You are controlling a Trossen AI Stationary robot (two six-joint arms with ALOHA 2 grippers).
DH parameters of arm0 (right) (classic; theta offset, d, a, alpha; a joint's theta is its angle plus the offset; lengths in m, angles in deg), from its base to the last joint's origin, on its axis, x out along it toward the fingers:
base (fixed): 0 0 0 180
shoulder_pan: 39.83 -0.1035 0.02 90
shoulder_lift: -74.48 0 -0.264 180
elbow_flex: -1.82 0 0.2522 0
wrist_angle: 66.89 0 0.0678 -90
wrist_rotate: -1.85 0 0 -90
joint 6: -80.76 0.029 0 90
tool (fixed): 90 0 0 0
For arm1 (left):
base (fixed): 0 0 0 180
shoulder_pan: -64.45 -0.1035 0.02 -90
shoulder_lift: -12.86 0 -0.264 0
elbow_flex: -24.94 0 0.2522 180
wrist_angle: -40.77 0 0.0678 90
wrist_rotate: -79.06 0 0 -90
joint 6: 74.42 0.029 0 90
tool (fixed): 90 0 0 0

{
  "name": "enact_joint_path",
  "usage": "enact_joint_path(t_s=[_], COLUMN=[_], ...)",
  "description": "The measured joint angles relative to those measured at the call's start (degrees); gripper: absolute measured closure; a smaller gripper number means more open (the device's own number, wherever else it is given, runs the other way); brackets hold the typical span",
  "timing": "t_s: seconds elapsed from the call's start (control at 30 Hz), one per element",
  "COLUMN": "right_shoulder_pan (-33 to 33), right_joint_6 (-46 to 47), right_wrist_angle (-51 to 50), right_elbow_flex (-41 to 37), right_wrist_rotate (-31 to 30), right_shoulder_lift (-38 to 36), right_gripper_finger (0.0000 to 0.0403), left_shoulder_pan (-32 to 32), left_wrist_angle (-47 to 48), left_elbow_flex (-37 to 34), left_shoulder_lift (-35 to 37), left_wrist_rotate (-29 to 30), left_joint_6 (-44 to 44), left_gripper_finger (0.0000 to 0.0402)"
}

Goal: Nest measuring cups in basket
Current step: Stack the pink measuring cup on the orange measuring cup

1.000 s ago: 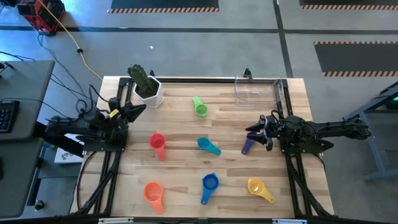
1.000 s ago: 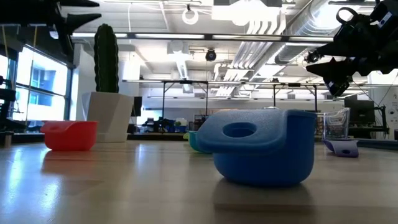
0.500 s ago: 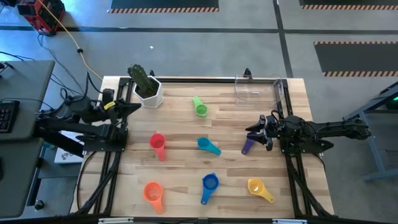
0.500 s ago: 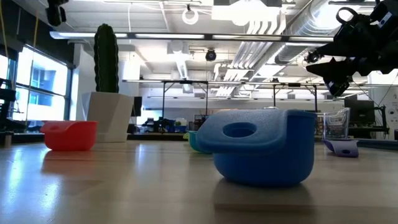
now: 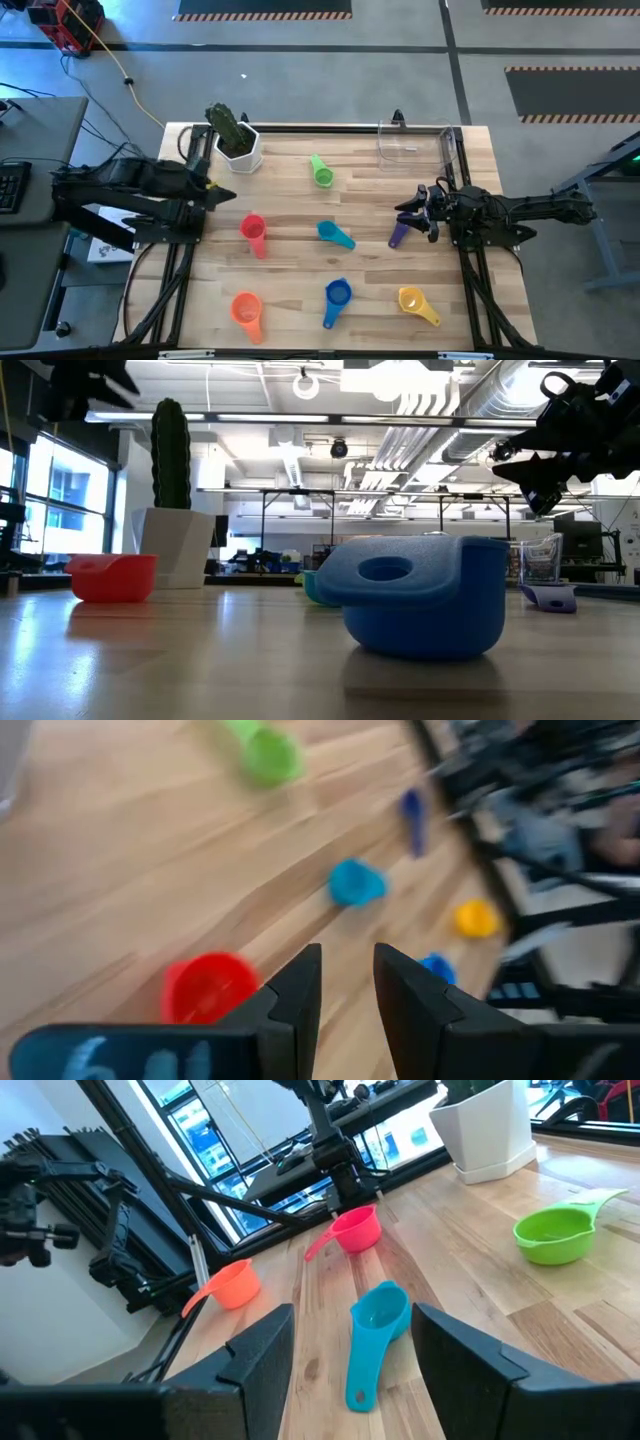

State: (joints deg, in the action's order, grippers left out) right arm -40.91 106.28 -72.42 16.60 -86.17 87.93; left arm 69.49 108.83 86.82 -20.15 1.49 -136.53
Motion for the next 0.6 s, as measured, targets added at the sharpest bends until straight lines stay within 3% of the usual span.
enact_joint_path(t_s=[0.6], right_shoulder_pan=[0.0], right_joint_6=[0.0], right_wrist_angle=[-0.3], right_elbow_flex=[0.0], right_wrist_rotate=[0.0], right_shoulder_lift=[0.0], right_gripper_finger=[0.0208], left_shoulder_pan=[0.0], left_wrist_angle=[6.8], left_elbow_flex=[0.0], left_shoulder_lift=[-20.8], left_wrist_rotate=[0.0], left_joint_6=[-2.4], left_gripper_finger=[0.0316])
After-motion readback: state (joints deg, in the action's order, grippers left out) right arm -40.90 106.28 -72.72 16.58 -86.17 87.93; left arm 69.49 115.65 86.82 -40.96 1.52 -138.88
